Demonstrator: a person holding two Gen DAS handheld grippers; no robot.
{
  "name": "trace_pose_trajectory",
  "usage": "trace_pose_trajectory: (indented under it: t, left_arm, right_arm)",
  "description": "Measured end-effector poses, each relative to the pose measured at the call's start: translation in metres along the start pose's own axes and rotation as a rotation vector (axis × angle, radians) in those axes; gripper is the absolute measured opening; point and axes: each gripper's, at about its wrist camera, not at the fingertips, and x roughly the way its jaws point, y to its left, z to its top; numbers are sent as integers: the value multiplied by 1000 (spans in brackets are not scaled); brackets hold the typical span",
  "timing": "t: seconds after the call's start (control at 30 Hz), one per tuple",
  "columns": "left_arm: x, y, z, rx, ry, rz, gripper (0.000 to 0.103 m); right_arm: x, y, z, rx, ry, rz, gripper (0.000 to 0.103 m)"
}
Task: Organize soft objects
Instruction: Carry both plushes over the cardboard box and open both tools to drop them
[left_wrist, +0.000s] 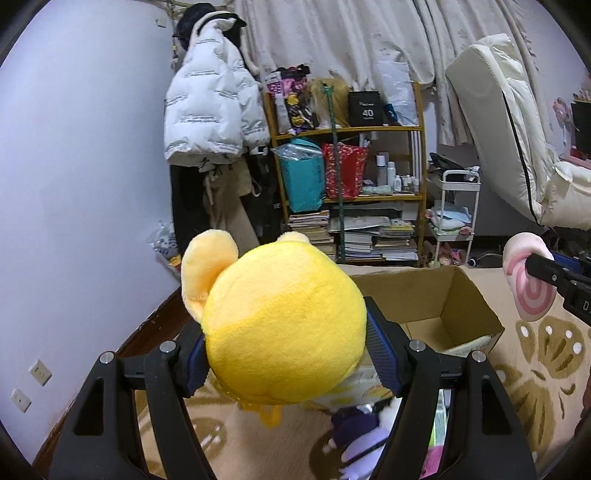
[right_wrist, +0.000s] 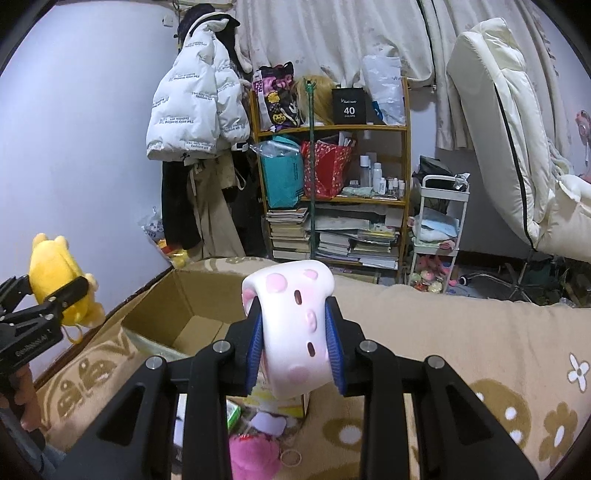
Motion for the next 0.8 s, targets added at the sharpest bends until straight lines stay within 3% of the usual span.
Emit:
trace_pose_trajectory:
  t: [0.27, 0.43, 0.8]
  left_arm:
    - [37, -10, 11, 28, 5, 9, 71]
    - [54, -14, 5, 8, 26, -25, 71]
    - [85, -14, -14, -17, 122, -64, 75]
  right_arm:
    - [25, 4, 3, -21, 18, 29, 32]
    - [48, 12, 3, -29, 30, 52, 34]
    - [81, 24, -11, -40, 85, 99, 42]
